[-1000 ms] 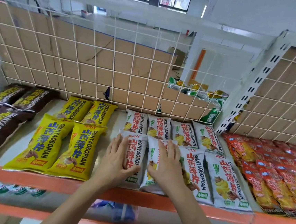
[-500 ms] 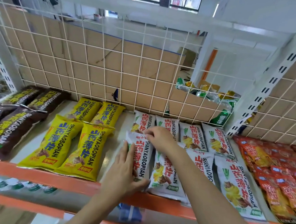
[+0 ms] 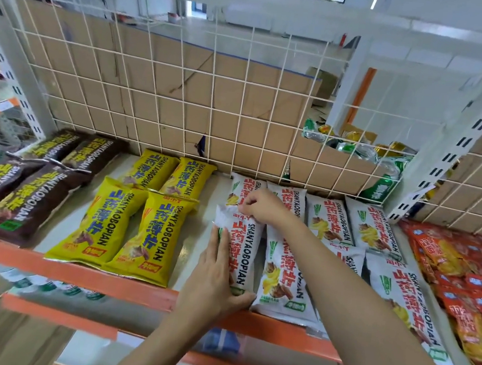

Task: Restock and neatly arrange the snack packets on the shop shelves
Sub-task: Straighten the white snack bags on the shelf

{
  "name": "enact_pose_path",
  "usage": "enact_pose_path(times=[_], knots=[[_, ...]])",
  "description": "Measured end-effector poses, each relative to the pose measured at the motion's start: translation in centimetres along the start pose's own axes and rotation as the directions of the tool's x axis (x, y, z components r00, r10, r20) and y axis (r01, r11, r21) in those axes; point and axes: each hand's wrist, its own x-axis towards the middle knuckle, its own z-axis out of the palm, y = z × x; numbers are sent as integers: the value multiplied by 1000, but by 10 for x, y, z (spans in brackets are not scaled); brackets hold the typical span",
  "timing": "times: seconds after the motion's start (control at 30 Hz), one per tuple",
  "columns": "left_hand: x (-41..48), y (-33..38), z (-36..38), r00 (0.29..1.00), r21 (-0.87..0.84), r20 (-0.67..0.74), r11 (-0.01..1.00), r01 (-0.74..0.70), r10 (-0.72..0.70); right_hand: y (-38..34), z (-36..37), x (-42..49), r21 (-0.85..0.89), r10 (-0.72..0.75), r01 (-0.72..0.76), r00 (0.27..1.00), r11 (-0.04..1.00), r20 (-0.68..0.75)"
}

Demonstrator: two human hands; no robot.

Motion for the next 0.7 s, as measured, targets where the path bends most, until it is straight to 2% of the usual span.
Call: enact_pose_path(times=[0.13,0.3,0.5,0.63,0.7], knots=[[0,0,0,1000,-1,11,1000,17,-17,2,6,5,-62,54,-58,996,996,-65],[-1,1,0,1000,49,12,998,26,-27,3,8,6,-103,36,-50,990,993,-136],[0,0,-3,997,88,15,994,71,-72,11,2,1,-101,12,-23,993,995,-115],[-1,0,-9,995,35,-74,997,68,-65,33,-23,-17,-78,-1,-17,974,997,-228],[0,5,-9,981,19,-186,999,-44,47,50,-35,-27,-108,11,-40,966,993,-257]])
